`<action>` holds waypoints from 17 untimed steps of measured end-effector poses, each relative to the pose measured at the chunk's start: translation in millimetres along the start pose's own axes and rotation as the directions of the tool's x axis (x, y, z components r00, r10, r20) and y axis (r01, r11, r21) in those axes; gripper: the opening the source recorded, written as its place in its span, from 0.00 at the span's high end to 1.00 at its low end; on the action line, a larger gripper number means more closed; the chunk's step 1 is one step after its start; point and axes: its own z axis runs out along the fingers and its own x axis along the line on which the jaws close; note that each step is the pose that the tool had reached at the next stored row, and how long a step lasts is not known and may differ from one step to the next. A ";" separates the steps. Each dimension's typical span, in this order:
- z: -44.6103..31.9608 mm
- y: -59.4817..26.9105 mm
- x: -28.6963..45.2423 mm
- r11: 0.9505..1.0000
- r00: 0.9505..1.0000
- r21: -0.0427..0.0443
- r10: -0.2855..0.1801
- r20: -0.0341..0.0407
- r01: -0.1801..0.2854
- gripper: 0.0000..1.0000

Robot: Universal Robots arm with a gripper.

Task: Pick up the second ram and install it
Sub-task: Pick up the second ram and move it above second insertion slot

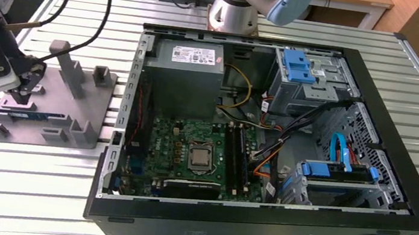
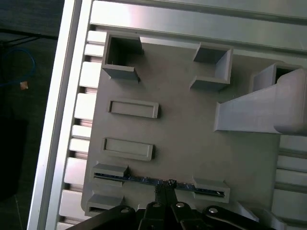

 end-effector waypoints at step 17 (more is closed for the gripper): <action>0.0 0.0 0.0 0.993 0.993 0.004 -0.118 -0.006 0.118 0.90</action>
